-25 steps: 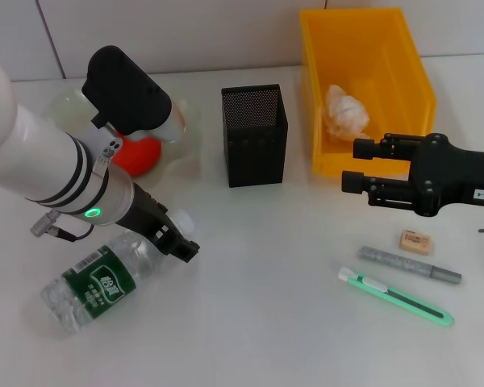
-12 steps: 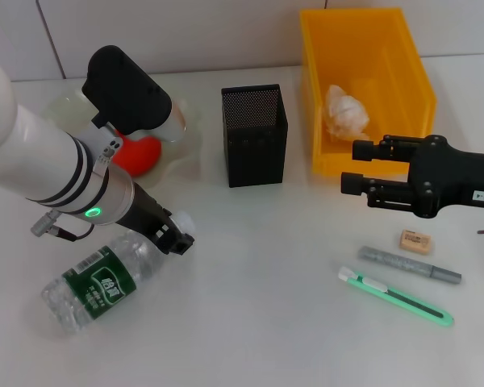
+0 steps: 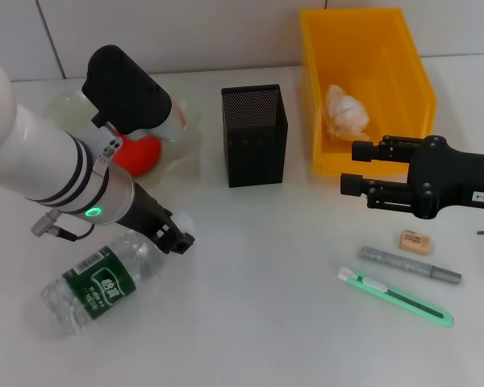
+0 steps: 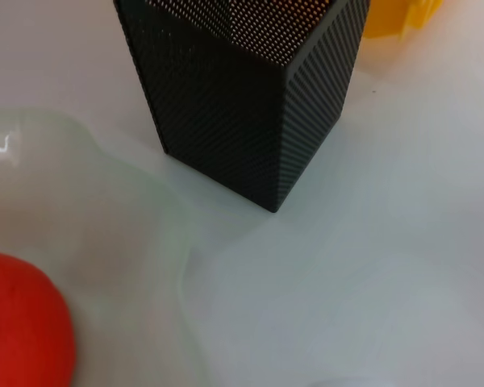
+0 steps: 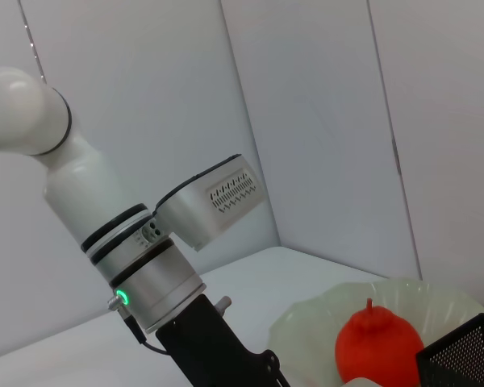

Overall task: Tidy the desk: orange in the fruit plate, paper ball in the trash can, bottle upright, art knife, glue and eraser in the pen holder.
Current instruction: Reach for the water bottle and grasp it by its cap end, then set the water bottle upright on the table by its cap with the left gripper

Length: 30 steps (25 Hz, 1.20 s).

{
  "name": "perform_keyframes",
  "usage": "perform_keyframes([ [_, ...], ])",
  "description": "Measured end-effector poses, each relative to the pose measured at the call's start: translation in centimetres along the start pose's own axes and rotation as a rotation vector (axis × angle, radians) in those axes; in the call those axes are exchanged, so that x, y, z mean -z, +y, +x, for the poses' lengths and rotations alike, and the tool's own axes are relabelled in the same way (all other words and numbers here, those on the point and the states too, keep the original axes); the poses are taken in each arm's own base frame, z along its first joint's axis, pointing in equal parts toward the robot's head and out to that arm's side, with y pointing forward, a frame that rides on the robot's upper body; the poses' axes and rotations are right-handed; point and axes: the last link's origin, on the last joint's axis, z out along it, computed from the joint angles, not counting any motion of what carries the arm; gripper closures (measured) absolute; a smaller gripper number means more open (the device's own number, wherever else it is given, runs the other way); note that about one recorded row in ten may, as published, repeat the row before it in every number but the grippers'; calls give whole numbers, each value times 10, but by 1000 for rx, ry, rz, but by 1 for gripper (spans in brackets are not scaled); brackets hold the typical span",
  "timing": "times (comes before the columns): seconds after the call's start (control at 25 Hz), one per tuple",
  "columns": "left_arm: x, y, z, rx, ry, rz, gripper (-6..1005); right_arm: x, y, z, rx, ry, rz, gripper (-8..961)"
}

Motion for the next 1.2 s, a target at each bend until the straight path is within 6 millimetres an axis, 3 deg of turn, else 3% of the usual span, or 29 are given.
perform_keyframes([
  [1.2,9,7,3,-8,0,-20,553,-2,-1,-1,-4,-4,-5,317],
])
